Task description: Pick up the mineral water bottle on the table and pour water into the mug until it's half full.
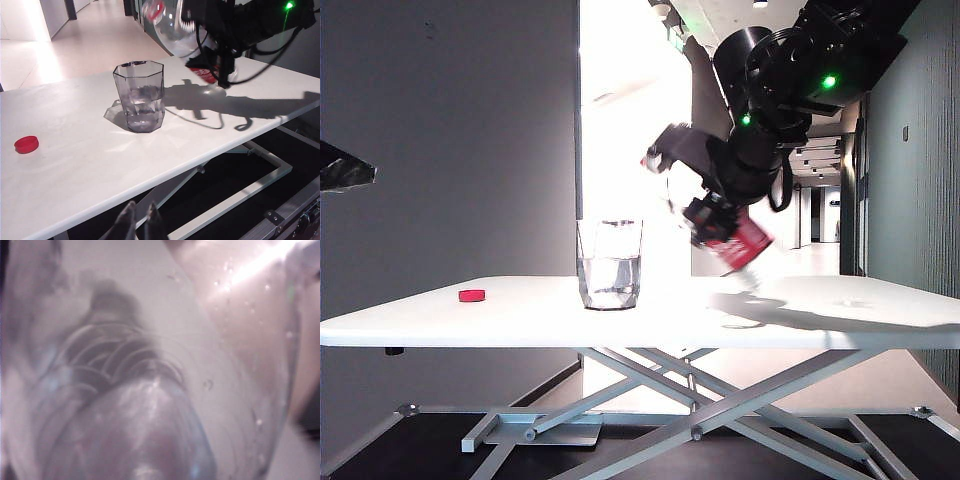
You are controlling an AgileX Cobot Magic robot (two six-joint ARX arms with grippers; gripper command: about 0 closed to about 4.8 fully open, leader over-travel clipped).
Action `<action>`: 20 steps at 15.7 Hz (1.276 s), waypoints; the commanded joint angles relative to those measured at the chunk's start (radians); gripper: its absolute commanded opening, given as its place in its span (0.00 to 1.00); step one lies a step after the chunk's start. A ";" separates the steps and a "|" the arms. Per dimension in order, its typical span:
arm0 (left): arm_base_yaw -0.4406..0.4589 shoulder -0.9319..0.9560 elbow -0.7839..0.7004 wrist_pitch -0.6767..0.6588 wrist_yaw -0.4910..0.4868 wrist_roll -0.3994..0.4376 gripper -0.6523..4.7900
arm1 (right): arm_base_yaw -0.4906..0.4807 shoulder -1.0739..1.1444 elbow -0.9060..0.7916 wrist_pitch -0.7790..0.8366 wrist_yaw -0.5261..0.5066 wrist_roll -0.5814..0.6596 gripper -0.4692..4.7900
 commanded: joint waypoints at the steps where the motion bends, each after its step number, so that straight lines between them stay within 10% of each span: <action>1: -0.001 0.000 0.001 0.006 0.001 0.004 0.17 | 0.001 -0.019 0.010 0.094 -0.031 0.200 0.48; 7: -0.001 0.000 0.001 0.006 0.001 0.004 0.17 | -0.121 -0.018 0.009 0.229 -0.193 0.669 0.48; 11: -0.001 0.000 0.001 0.007 0.001 0.029 0.17 | -0.200 0.027 -0.027 0.459 -0.497 0.662 0.48; 20: -0.001 -0.001 0.001 0.007 0.005 0.049 0.17 | -0.202 0.137 -0.026 0.508 -0.659 0.505 0.48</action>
